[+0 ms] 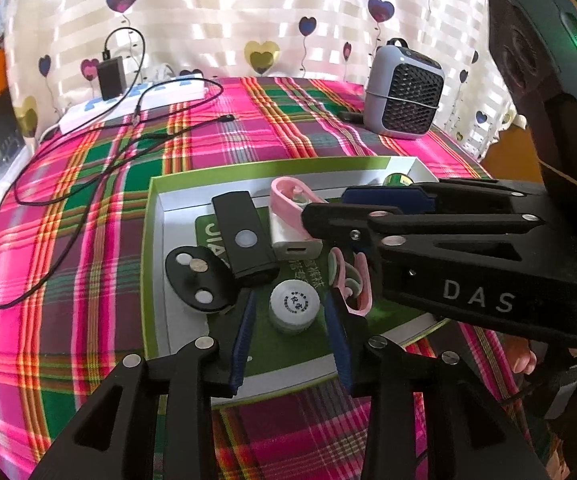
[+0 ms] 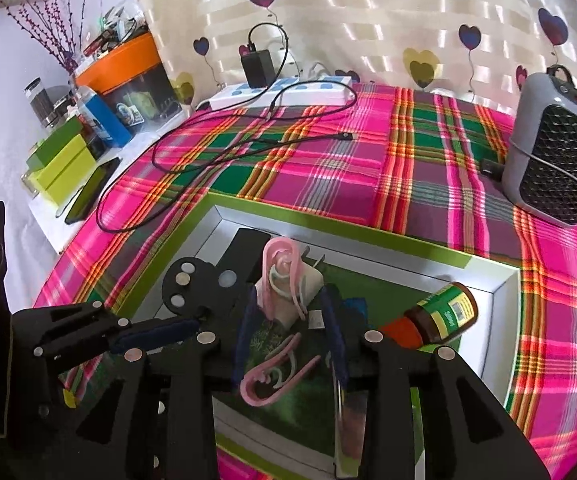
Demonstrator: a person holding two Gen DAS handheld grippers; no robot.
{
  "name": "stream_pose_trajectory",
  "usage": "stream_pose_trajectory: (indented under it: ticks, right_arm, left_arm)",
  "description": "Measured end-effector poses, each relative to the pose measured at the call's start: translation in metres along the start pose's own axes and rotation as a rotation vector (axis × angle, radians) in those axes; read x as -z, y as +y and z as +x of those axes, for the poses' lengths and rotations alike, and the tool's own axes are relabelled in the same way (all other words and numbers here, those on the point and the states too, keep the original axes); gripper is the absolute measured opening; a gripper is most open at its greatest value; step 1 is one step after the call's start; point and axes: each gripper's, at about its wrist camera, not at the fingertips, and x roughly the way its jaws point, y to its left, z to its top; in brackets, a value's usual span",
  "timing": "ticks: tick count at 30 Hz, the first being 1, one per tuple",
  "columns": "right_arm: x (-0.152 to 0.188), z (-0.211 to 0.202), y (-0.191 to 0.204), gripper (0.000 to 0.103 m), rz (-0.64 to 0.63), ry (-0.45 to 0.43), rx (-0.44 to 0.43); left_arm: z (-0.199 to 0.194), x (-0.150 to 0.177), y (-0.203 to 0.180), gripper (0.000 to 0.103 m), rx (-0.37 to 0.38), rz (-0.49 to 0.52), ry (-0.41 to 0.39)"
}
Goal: Organize rigid objects
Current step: 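Lower the hook and container into the box and open both grippers, then withdraw both grippers up and away from the box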
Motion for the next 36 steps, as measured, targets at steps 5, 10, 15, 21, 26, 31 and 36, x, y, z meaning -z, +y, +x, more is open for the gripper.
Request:
stream_pose_trajectory:
  ticks: [5,10,15,21,26,31,36]
  right_arm:
    - [0.006,-0.011,0.000,0.035,0.020,-0.042,0.043]
    - [0.013,-0.020,0.001,0.035,0.037,-0.059,0.059]
    - [0.025,-0.033,0.004,0.035,0.052,-0.084,0.089]
    - [0.039,-0.051,0.012,0.035,0.053,-0.119,0.130]
    - [0.056,-0.064,0.015,0.035,0.067,-0.124,0.176]
    - [0.075,-0.078,0.014,0.035,0.087,-0.136,0.235]
    - [0.093,-0.083,0.012,0.035,0.104,-0.122,0.271]
  left_arm:
    - [-0.007,0.004,0.000,0.035,-0.030,-0.010,-0.007]
    - [-0.016,0.009,-0.001,0.035,-0.062,-0.017,-0.017]
    - [-0.028,0.015,-0.004,0.035,-0.087,-0.023,-0.037]
    - [-0.043,0.023,-0.010,0.035,-0.121,-0.024,-0.057]
    - [-0.055,0.034,-0.012,0.035,-0.149,-0.037,-0.069]
    - [-0.066,0.046,-0.013,0.035,-0.175,-0.042,-0.085]
    - [-0.070,0.059,-0.016,0.035,-0.211,-0.036,-0.093]
